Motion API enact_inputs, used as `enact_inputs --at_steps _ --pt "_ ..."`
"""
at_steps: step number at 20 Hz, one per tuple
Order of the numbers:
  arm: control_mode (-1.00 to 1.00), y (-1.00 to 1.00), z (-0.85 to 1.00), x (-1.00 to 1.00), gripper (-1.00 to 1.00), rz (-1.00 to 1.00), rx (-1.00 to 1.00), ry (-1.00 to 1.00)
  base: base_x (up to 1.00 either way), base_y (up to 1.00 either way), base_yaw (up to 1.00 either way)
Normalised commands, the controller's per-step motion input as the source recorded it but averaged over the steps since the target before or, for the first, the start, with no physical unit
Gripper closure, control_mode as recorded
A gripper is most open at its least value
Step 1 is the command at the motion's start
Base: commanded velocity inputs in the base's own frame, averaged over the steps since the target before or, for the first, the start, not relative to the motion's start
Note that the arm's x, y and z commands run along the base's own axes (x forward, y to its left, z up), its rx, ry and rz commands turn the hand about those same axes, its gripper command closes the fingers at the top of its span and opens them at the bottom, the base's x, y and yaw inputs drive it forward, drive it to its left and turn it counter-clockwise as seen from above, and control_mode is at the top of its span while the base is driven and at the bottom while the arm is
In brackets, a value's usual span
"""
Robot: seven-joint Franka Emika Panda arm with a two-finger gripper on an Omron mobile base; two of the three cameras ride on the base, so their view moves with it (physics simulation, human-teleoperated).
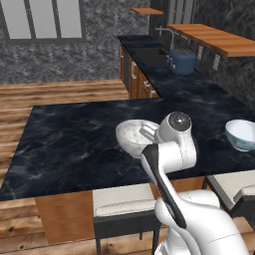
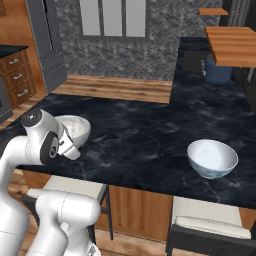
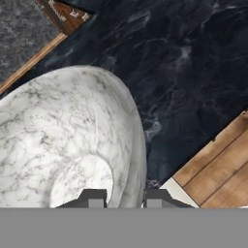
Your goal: Pick up the bowls from the cabinet and place each bowl in front of a stool on the dining counter.
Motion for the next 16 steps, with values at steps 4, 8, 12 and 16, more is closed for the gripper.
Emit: enact_inputs --at_steps 4,8,12,16 --pt "-1.00 0.02 -0.25 0.14 1.00 0.00 0.00 0.00 0.00 0.00 0.00" --pt "-1.00 0.01 -0.25 0.15 1.00 0.00 0.00 0.00 0.00 0.00 0.00" --pt "-1.00 0.00 -0.24 0.19 1.00 0.00 0.00 0.00 0.00 0.00 0.00" --pt "-1.00 0.02 -0.23 0.23 1.00 0.00 0.00 0.00 0.00 0.00 0.00"
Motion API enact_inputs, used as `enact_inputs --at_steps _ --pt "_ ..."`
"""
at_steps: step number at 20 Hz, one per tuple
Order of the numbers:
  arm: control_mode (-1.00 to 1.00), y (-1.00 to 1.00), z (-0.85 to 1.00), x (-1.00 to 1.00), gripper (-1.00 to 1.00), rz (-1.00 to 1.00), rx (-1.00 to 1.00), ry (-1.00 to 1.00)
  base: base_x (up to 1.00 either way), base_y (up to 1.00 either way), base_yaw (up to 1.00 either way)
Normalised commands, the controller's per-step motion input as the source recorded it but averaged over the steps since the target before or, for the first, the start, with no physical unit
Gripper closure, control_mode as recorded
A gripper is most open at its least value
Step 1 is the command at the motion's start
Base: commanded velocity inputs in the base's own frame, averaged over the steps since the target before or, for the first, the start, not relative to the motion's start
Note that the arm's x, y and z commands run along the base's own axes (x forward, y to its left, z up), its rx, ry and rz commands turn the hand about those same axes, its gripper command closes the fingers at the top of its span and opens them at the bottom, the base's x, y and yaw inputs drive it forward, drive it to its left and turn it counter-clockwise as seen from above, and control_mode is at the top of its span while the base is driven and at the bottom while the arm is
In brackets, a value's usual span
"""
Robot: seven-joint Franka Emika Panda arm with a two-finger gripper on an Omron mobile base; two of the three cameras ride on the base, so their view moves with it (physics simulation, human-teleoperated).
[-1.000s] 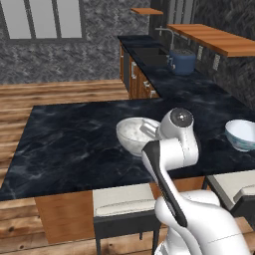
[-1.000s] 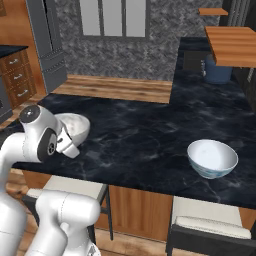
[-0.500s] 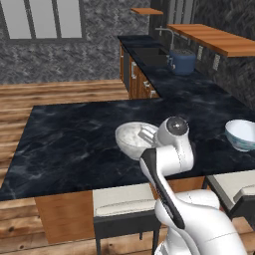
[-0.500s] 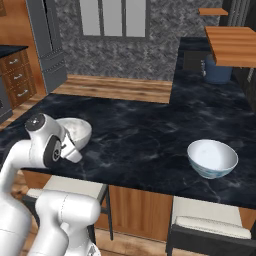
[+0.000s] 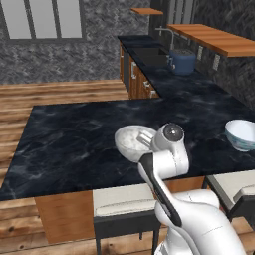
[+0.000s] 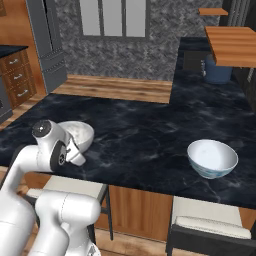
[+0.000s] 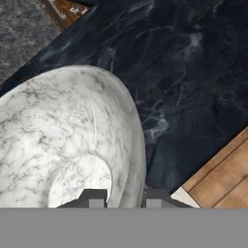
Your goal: Pick up the bowls from the cabinet and place each bowl in front of a stool on the dining counter.
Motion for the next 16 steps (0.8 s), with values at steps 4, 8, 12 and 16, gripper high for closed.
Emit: enact_inputs --at_steps 4,8,12,16 --pt "-1.00 0.03 -0.23 0.27 1.00 0.00 0.00 0.00 0.00 0.00 0.00" --pt "-1.00 0.03 -0.20 0.27 1.00 -0.01 0.00 0.00 0.00 0.00 0.00" --pt "-1.00 0.04 -0.18 0.25 1.00 -0.01 0.00 0.00 0.00 0.00 0.00" --pt "-1.00 0.03 -0.15 0.23 1.00 -0.01 0.00 0.00 0.00 0.00 0.00"
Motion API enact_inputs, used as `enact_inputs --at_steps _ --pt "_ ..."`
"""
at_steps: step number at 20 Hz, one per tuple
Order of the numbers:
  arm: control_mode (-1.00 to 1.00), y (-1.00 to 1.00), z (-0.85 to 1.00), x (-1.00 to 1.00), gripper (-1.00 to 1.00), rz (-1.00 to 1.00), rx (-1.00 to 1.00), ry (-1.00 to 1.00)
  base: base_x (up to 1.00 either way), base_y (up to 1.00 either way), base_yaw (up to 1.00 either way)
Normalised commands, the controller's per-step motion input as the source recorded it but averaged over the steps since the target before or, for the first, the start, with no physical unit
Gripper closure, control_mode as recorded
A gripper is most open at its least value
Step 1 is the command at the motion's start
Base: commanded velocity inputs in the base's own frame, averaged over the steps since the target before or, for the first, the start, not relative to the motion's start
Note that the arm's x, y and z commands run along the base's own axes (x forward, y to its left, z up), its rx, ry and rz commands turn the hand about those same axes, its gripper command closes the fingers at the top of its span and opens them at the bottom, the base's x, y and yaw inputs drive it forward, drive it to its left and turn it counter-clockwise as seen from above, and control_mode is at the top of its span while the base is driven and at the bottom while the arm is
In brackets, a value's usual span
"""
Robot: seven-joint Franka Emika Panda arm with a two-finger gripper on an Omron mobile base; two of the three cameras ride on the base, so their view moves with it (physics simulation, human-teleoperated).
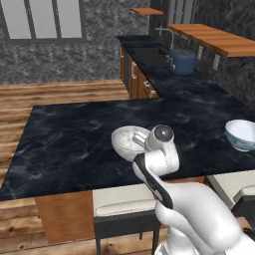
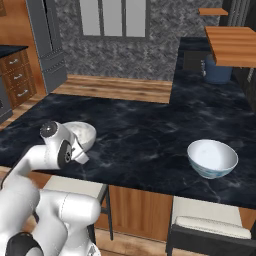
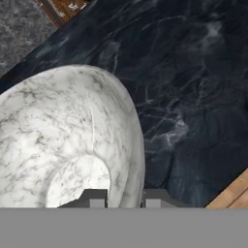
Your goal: Pick up the bowls from the cabinet and place each bowl in front of a stool on the dining counter.
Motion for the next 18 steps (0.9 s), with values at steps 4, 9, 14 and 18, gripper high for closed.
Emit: enact_inputs --at_steps 4,9,14,18 --pt "-1.00 0.04 -0.17 0.23 1.00 -0.01 0.00 0.00 0.00 0.00 0.00" --pt "-1.00 0.06 -0.20 0.20 1.00 -0.01 0.00 0.01 0.00 0.00 0.00" --pt "-1.00 0.07 -0.20 0.20 1.00 -0.01 0.00 0.01 0.00 0.00 0.00" --pt "-1.00 0.08 -0.19 0.19 1.00 -0.02 0.00 0.01 0.00 0.00 0.00"
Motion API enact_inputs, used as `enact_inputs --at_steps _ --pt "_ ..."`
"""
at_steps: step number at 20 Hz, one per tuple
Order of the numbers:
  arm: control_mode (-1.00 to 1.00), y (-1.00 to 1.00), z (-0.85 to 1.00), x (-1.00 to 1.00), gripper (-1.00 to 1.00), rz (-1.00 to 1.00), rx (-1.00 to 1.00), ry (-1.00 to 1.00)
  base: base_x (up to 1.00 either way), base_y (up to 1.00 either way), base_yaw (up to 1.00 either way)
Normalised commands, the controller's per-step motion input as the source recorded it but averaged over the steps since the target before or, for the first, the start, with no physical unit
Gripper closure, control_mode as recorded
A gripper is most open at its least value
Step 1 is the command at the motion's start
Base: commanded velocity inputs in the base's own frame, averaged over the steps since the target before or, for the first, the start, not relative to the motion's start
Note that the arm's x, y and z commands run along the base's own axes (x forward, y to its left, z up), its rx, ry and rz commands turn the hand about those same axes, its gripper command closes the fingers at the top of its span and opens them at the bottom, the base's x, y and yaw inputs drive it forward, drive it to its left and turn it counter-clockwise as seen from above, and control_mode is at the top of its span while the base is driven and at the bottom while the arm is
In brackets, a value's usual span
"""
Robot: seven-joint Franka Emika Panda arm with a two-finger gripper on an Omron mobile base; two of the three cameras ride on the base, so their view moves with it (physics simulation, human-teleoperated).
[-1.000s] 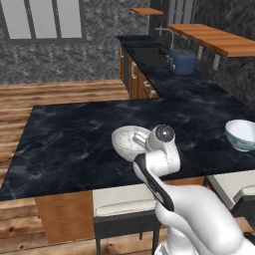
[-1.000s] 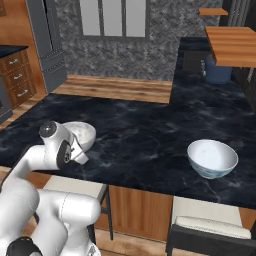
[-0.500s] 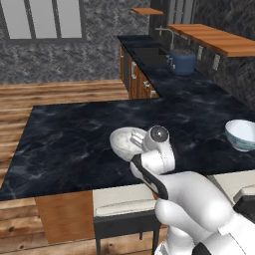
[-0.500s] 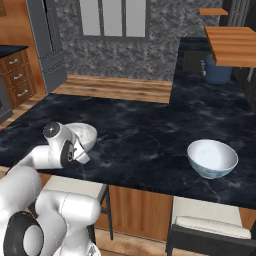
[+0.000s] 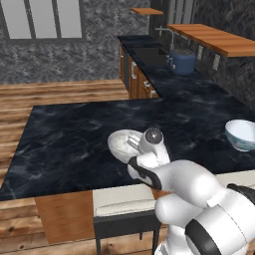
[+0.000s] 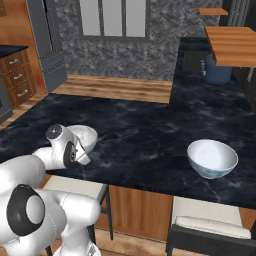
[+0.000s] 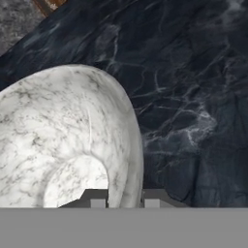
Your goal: Pick up the bowls from the cabinet and place each bowl in front of a stool on the dining counter.
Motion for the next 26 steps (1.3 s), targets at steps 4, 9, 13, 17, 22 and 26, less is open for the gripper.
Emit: enact_inputs --at_steps 4,9,13,17,22,26 --pt "-1.00 0.08 -0.18 0.19 1.00 -0.02 0.00 0.02 0.00 0.00 0.00" --pt "-1.00 0.06 -0.15 0.14 1.00 -0.02 0.00 0.03 0.00 0.00 0.00" --pt "-1.00 0.04 -0.12 0.11 1.00 -0.02 0.00 0.02 0.00 0.00 0.00" --pt "-1.00 0.06 -0.13 0.14 1.00 -0.03 0.00 0.02 0.00 0.00 0.00" --pt "-1.00 0.04 0.00 0.02 1.00 -0.06 0.00 0.01 0.00 0.00 0.00" --pt "-1.00 -0.03 0.28 -0.34 -1.00 -0.11 0.00 0.00 0.00 0.00 0.00"
